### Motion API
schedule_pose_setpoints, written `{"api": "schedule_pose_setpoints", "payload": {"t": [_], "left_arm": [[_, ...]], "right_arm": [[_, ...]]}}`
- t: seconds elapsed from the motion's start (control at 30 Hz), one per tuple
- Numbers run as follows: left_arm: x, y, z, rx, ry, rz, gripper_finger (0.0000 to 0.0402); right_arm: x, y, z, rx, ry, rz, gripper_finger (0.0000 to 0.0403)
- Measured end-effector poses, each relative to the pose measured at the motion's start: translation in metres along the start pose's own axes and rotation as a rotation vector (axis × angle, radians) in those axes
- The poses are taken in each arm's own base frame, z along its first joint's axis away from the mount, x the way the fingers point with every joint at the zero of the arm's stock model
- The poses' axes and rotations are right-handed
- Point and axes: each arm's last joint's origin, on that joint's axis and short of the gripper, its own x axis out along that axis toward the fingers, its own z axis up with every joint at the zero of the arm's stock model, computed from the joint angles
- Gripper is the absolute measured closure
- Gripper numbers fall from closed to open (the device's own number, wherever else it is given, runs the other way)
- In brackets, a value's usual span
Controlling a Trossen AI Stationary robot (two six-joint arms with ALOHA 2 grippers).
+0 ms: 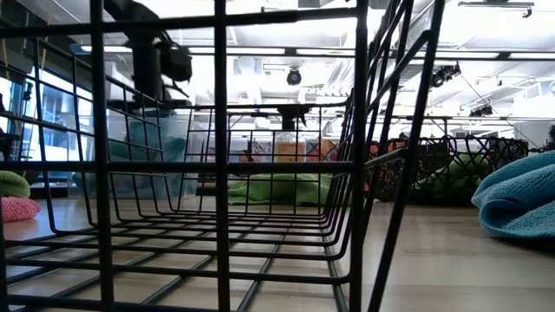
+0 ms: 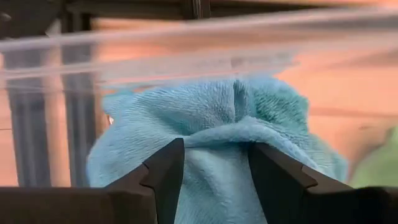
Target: Sort microfiber towel by color & place in baskets
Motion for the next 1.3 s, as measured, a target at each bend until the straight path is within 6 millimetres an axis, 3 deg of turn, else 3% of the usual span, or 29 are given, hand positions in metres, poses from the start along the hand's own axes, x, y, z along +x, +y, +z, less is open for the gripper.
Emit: {"api": "schedule_pose_setpoints", "payload": {"t": [0.43,0.6,0.77,1.03,1.17,1.3], "left_arm": [[-0.073,0.024,-0.022,-0.050,-0.205,-0.227,0.0233],[-0.110,0.015,-0.042,0.111,-0.309,-0.526,0.0233],[-0.154,0.001,-0.081,0.296,-0.446,-0.796,0.0233],[-0.220,-0.007,-0.141,0.643,-0.753,-1.235,0.0234],[-0.241,-0.011,-0.157,0.745,-0.937,-1.355,0.0236],[-0.246,-0.014,-0.164,0.801,-1.012,-1.366,0.0236]], "right_arm": [[0.000,0.001,0.001,-0.013,-0.016,0.041,0.0151],[0.000,0.003,0.002,-0.019,-0.034,0.098,0.0151],[-0.003,0.005,0.003,-0.045,-0.045,0.149,0.0151],[-0.031,0.012,0.012,-0.014,-0.114,0.236,0.0151],[-0.040,0.018,0.011,0.025,-0.097,0.256,0.0151],[-0.042,0.025,0.009,0.059,-0.057,0.286,0.0151]]}}
